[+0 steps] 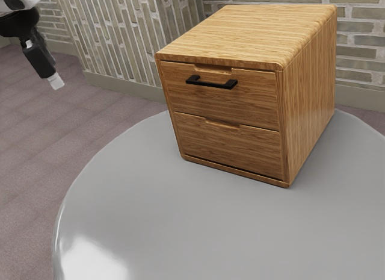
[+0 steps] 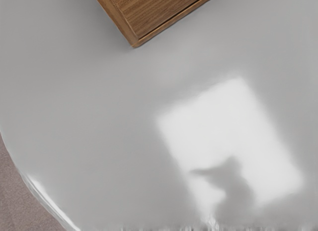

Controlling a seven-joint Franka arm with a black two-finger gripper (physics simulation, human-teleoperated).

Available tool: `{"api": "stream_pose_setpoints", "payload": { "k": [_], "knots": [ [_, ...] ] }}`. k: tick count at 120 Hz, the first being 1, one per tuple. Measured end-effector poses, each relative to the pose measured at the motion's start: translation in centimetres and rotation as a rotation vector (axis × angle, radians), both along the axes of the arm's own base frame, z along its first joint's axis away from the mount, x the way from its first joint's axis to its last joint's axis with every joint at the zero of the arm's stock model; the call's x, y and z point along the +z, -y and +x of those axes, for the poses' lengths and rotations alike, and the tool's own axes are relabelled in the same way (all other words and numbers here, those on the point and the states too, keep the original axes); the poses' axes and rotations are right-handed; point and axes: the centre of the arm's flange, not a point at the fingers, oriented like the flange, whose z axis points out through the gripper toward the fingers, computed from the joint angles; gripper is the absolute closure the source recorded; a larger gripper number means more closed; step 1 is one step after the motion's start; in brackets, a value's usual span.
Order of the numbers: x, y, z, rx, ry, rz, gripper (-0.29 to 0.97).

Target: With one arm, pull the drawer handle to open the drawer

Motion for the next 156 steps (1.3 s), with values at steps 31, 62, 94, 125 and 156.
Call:
{"api": "stream_pose_setpoints", "payload": {
  "k": [31,62,94,125,156],
  "knots": [
    [-3.1,11.6,3.3,-0.483,-0.025,0.111,0.02],
    [-4.0,16.3,6.0,-0.728,-0.012,0.245,0.02],
    [-4.6,17.0,7.7,-0.847,0.001,0.316,0.02],
    [-4.5,18.8,7.9,-0.936,0.007,0.353,0.02],
    [-3.9,22.4,7.5,-1.035,0.03,0.376,0.02]
  ]
}}
